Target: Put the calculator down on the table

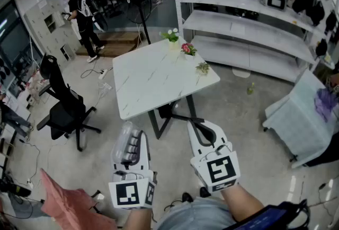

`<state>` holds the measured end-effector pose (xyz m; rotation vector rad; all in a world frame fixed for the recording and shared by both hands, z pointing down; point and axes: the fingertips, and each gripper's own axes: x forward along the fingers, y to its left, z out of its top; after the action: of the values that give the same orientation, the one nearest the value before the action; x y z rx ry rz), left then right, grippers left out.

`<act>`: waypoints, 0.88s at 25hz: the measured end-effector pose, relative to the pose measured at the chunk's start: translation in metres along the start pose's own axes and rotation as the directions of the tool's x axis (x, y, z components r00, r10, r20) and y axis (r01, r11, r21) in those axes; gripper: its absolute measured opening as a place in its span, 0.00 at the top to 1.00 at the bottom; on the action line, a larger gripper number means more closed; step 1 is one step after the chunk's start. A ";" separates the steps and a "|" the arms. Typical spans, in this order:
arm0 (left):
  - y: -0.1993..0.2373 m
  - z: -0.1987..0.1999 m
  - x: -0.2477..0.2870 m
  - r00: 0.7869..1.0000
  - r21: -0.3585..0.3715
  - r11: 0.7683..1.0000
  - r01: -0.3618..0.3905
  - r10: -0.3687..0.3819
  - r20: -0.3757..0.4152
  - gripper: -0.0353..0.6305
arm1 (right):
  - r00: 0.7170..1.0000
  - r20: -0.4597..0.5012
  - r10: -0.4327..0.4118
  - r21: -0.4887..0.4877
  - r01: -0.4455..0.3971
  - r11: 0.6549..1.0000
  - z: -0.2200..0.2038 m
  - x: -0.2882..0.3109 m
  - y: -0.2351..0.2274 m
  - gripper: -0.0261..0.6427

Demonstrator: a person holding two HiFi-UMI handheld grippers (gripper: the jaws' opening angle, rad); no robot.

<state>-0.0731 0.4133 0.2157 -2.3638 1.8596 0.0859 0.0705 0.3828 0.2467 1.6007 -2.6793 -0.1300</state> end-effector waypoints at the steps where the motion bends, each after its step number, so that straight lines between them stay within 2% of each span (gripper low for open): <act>1: 0.001 0.000 0.000 1.000 -0.001 1.000 0.002 -0.002 0.000 0.74 | 1.000 -0.001 -0.001 -0.002 0.001 1.000 0.000 0.001 0.001 0.94; 8: 0.009 -0.004 -0.002 1.000 -0.002 1.000 0.024 -0.024 0.003 0.74 | 1.000 -0.009 -0.021 0.010 0.021 1.000 -0.003 0.004 0.009 0.94; 13: 0.017 -0.009 0.000 0.999 -0.004 0.999 0.040 -0.040 0.003 0.74 | 1.000 0.009 -0.017 0.008 0.017 1.000 0.000 0.009 0.015 0.84; 22: 0.019 -0.024 0.031 0.998 -0.021 0.998 0.059 -0.060 -0.014 0.74 | 0.999 0.011 -0.032 -0.002 0.032 0.999 -0.004 0.030 -0.003 0.77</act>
<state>-0.0848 0.3761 0.2340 -2.4379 1.8015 0.0832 0.0587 0.3547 0.2501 1.6482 -2.6612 -0.1419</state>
